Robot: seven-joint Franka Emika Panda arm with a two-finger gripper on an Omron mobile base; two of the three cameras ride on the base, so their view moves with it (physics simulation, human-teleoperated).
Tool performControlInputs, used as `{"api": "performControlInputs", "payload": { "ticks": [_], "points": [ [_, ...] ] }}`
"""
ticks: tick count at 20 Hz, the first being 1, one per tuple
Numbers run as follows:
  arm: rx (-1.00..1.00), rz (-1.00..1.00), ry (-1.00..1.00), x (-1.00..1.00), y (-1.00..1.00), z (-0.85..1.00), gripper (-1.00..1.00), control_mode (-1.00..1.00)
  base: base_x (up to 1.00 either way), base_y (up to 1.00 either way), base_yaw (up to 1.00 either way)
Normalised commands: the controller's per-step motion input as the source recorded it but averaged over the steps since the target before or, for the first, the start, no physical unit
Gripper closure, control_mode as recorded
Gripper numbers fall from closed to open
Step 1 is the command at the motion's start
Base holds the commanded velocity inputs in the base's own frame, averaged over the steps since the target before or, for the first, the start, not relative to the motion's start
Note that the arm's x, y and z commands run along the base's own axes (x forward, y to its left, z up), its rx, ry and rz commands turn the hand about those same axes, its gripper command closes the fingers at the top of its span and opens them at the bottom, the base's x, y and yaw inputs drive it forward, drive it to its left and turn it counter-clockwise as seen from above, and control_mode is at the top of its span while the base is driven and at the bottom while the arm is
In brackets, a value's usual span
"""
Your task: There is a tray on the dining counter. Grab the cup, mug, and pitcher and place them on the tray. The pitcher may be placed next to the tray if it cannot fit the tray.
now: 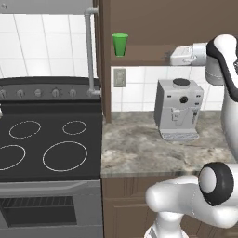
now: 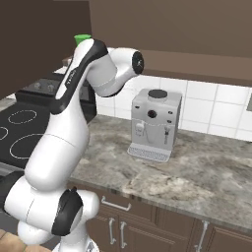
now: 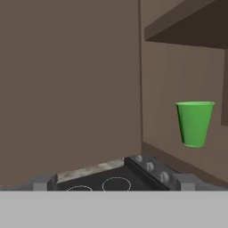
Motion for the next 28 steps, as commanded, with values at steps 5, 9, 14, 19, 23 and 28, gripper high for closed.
{"api": "performControlInputs", "payload": {
  "ticks": [5,9,14,19,23,28],
  "points": [
    [0.01,0.00,0.04,0.25,0.09,0.04,-1.00,-1.00,0.00,0.00,0.00],
    [0.01,0.00,0.10,0.32,0.07,0.03,-1.00,-1.00,0.00,0.00,0.00],
    [0.00,0.00,0.09,0.19,0.11,0.12,-1.00,-1.00,0.00,0.00,0.00],
    [0.00,0.00,0.05,0.10,0.13,0.07,-1.00,-1.00,0.00,0.00,0.00],
    [0.00,0.00,0.05,0.14,0.14,0.01,-1.00,-1.00,0.00,0.00,0.00],
    [0.00,0.00,0.05,0.10,0.11,0.00,-1.00,-1.00,0.00,0.00,0.00]
  ]
}}
